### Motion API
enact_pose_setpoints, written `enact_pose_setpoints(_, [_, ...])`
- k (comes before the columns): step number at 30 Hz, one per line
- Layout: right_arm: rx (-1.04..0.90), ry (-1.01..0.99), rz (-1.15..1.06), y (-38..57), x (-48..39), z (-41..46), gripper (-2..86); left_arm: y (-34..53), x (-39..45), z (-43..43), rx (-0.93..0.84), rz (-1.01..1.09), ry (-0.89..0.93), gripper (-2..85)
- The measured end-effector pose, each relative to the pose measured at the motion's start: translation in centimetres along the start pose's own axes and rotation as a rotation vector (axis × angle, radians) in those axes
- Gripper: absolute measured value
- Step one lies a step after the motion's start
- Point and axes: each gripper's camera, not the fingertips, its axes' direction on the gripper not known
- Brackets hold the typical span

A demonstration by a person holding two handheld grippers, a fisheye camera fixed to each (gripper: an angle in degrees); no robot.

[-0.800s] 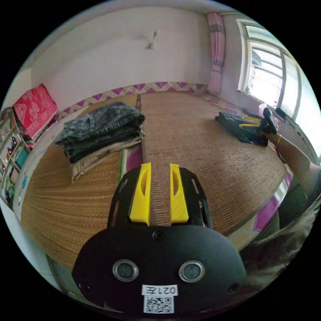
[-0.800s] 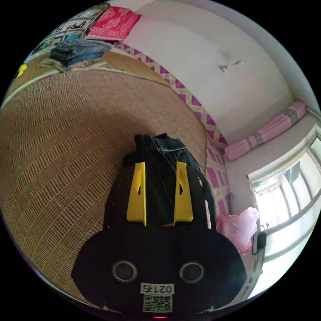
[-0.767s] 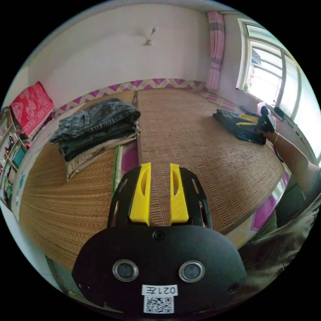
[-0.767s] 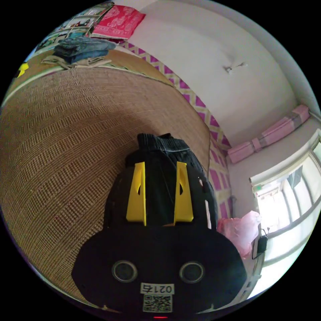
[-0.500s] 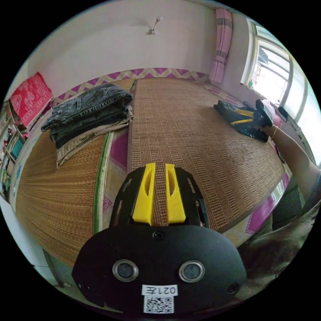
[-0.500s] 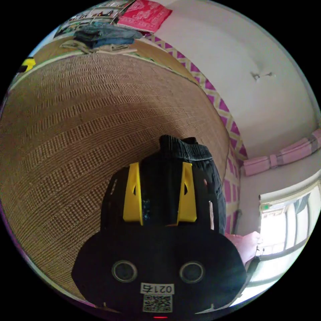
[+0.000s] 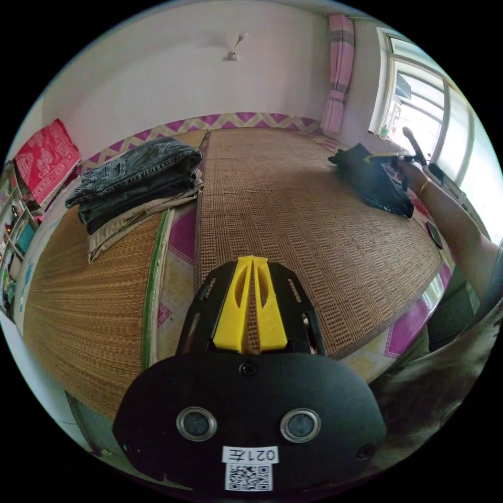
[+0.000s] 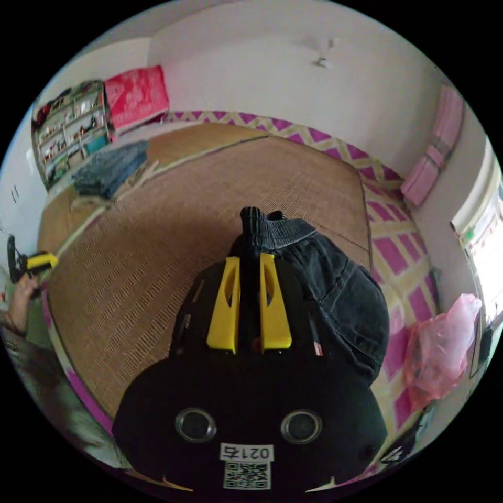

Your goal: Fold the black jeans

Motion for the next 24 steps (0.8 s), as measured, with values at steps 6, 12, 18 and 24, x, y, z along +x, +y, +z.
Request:
enact_pose_setpoints(6, [0.101,0.025,-0.116,-1.7,-4.7,-10.4,5.7,1.2,-0.1,-0.2,0.014,-0.039,0.065,-1.0])
enact_pose_setpoints(12, [0.037,-0.189,-0.387,-2.5,-21.0,-8.8,5.7,2.7,0.4,-1.8,0.060,-0.063,0.100,-1.0])
enact_pose_setpoints(18, [-0.117,-0.477,-0.533,2.8,-37.2,0.5,5.5,6.3,-2.4,-3.7,0.080,-0.164,0.051,-1.0])
enact_pose_setpoints(24, [-0.068,-0.446,-0.546,6.8,-39.7,0.6,7.7,9.6,-5.6,-4.1,0.061,-0.248,0.052,-1.0])
